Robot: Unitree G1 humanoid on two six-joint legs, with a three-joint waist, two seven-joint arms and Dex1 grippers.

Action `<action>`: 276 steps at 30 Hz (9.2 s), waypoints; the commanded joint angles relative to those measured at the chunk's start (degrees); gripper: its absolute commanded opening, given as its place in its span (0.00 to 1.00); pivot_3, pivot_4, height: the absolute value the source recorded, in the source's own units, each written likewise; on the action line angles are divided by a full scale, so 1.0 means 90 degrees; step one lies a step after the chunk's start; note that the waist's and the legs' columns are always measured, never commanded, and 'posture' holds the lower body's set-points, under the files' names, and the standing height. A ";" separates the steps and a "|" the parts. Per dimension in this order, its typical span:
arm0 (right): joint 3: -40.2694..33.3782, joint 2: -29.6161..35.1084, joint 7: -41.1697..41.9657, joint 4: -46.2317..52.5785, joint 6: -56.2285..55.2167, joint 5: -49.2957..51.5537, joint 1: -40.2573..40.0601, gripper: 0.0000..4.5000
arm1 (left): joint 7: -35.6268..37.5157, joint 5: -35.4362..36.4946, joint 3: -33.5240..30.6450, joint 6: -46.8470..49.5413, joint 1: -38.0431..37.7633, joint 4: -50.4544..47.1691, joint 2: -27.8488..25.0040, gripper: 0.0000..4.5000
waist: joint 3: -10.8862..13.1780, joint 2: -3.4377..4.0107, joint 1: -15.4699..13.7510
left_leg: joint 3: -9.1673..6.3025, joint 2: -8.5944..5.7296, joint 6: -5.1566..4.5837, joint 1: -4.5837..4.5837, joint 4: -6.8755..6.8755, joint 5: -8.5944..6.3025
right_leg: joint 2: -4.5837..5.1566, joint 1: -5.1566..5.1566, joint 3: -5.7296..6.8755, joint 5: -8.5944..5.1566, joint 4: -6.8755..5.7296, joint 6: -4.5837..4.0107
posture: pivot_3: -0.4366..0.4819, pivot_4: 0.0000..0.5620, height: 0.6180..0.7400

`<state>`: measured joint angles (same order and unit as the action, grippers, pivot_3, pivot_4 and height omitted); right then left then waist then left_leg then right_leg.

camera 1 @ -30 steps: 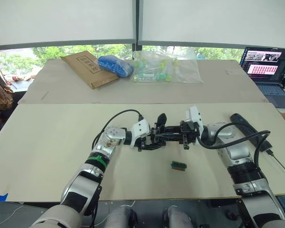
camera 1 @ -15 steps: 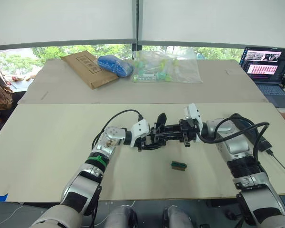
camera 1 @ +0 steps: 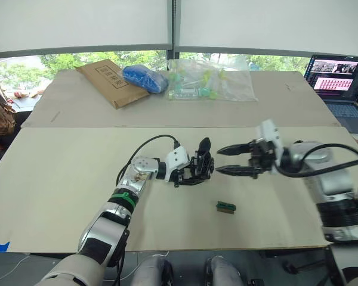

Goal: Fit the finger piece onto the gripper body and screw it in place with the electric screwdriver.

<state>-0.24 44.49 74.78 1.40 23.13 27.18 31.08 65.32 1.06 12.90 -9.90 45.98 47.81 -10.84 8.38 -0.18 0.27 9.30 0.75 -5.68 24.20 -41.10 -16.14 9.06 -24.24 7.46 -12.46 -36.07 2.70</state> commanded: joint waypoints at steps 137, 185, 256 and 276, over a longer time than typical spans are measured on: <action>-0.1733 -0.2498 -0.4574 0.5150 -0.0405 0.0816 -0.4634 0.42 | 0.1857 0.1698 0.0674 0.1557 -0.1842 -0.4416 -0.1654 1.00 | 0.0042 0.0054 -0.0010 | 0.0019 0.0007 0.0033 -0.0043 0.0027 0.0017 | -0.0071 0.0014 -0.0049 -0.0023 -0.0015 -0.0014 | 0.48 0.27 0.93; -0.1724 -0.1799 -0.5479 0.5498 0.0112 0.1650 -0.4343 0.42 | 0.1754 0.1519 0.0688 0.1565 -0.1732 -0.4330 -0.1410 1.00 | 0.0041 0.0052 -0.0073 | 0.0017 0.0008 0.0028 -0.0042 0.0024 0.0016 | -0.0069 0.0015 -0.0050 -0.0022 -0.0014 -0.0015 | 0.48 0.27 0.93; -0.1249 -0.1969 -0.5400 0.5178 -0.0120 0.1001 -0.4499 0.42 | 0.1699 0.1460 0.0677 0.1507 -0.1666 -0.4230 -0.1320 1.00 | 0.0041 0.0052 -0.0090 | 0.0017 0.0009 0.0028 -0.0042 0.0023 0.0016 | -0.0069 0.0015 -0.0049 -0.0022 -0.0015 -0.0015 | 0.48 0.27 0.93; -0.1433 -0.1946 -0.5175 0.5186 -0.0071 0.1129 -0.4620 0.42 | 0.1686 0.1455 0.0664 0.1497 -0.1664 -0.4216 -0.1307 1.00 | 0.0041 0.0052 -0.0090 | 0.0016 0.0009 0.0028 -0.0042 0.0023 0.0016 | -0.0069 0.0016 -0.0049 -0.0022 -0.0015 -0.0015 | 0.48 0.27 0.93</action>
<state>-11.74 26.91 27.57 45.96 24.93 36.19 -10.58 80.41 13.67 19.30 4.89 30.48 9.99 -22.87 8.75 0.28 -0.54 9.44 0.82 -5.43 23.82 -40.90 -16.00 8.44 -24.10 7.02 -12.66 -36.21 2.56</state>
